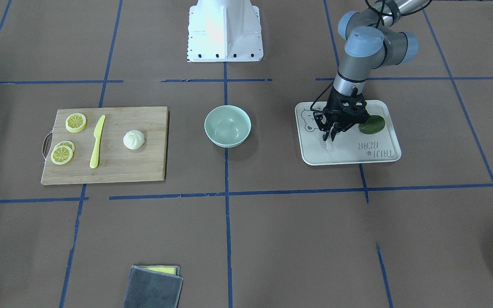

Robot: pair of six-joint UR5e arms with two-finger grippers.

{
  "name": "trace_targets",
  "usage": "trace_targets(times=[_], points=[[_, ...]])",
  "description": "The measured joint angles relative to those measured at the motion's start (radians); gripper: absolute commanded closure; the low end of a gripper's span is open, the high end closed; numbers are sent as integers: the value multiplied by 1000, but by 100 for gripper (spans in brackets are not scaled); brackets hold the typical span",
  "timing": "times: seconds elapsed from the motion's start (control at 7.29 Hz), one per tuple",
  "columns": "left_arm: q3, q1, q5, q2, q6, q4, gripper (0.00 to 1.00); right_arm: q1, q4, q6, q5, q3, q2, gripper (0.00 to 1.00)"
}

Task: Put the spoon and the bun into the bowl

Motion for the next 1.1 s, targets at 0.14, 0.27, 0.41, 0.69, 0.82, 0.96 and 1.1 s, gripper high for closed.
trace_targets(times=[0.14, 0.27, 0.41, 0.69, 0.82, 0.96, 1.1], points=[[-3, -1, -1, -32, -9, 29, 100, 0, 1, 0, 0, -1, 0, 0], [0, -1, -1, -90, -44, 87, 100, 0, 1, 0, 0, 0, 0, 0], [5, -2, -1, -163, -102, 168, 100, 0, 1, 0, 0, 0, 0, 0], [15, 2, -1, -319, -242, 313, 100, 0, 2, 0, 0, 0, 0, 0], [42, 6, -1, -401, -307, 368, 100, 0, 2, 0, 0, 0, 0, 0], [90, 13, -1, -477, -373, 397, 100, 0, 1, 0, 0, 0, 0, 0], [138, 26, 3, -531, -414, 409, 100, 0, 1, 0, 0, 0, 0, 0]])
